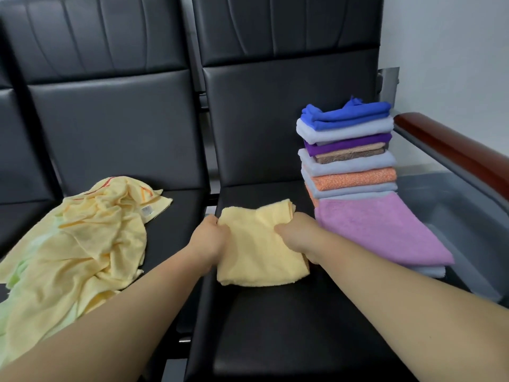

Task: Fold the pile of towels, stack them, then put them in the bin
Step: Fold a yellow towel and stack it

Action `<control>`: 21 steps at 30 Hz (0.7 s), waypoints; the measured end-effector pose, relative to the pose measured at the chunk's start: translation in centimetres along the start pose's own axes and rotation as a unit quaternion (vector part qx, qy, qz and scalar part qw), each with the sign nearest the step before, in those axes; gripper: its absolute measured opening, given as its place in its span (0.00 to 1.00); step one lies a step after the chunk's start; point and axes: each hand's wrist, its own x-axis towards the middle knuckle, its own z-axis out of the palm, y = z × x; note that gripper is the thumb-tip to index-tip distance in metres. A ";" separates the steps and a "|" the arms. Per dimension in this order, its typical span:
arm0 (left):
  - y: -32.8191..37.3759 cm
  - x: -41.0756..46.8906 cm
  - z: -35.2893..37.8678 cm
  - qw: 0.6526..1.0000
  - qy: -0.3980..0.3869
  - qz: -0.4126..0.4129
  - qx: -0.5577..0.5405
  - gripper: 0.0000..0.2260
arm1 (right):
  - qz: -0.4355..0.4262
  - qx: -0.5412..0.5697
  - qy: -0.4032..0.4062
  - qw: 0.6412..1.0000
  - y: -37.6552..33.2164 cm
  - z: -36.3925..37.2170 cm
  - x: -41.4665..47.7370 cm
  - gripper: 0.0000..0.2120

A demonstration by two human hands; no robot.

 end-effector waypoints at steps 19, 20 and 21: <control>12.1 -4.5 17.3 0.993 -0.020 0.110 0.026 0.06 | -0.006 -0.033 0.172 0.985 14.7 -16.5 -0.4 0.17; 11.7 -4.4 17.4 0.994 -0.019 0.103 0.042 0.06 | -0.003 -0.035 0.168 0.985 15.0 -16.1 -0.2 0.17; 11.4 -4.3 17.6 0.993 -0.019 0.099 0.054 0.06 | -0.001 -0.031 0.168 0.985 15.4 -16.0 0.0 0.18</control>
